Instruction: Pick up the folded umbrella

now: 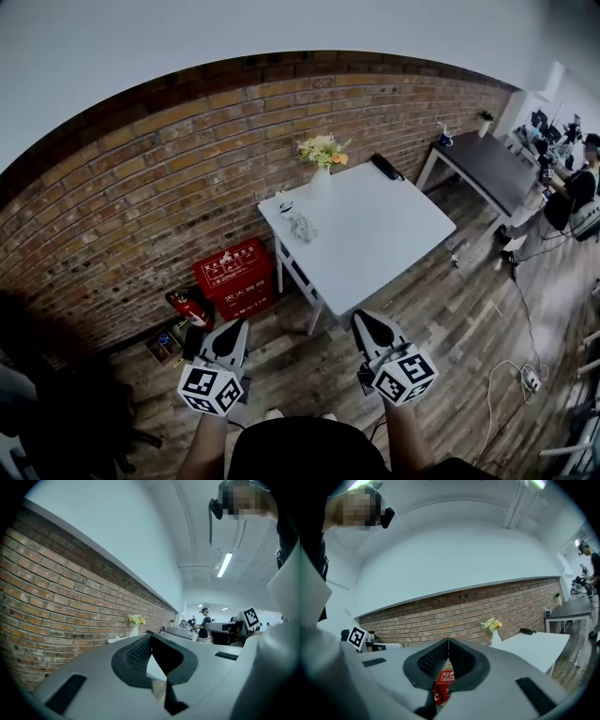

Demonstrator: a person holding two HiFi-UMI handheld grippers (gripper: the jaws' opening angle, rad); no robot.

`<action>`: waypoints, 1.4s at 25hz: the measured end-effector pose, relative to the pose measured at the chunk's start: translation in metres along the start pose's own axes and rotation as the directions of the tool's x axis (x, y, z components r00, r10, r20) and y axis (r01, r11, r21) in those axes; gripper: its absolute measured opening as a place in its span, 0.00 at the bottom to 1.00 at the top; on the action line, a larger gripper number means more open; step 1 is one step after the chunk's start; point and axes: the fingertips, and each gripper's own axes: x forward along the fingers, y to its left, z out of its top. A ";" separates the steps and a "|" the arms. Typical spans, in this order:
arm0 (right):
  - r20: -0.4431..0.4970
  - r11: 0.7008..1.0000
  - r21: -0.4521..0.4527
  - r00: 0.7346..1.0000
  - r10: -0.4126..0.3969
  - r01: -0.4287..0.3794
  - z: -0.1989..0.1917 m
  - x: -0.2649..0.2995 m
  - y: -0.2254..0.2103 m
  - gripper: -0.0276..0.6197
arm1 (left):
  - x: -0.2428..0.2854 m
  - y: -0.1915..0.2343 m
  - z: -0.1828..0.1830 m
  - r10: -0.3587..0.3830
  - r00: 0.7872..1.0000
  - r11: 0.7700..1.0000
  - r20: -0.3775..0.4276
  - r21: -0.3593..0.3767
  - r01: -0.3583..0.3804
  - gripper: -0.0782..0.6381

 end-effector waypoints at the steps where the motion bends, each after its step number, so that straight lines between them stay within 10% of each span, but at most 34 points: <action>1: -0.002 1.000 0.001 1.000 -0.010 0.010 -0.001 0.002 0.000 0.08 | -0.003 0.008 0.001 0.006 1.000 1.000 0.000 -0.008 -0.006 0.12; 19: -0.048 0.993 0.045 0.993 -0.103 0.106 -0.027 0.030 0.024 0.08 | -0.048 0.085 -0.015 0.038 0.998 0.997 -0.042 -0.066 -0.041 0.12; 35: -0.064 0.987 0.130 0.994 -0.087 0.095 -0.040 0.107 -0.041 0.08 | 0.044 0.110 -0.019 0.027 0.994 0.998 -0.110 -0.058 -0.034 0.12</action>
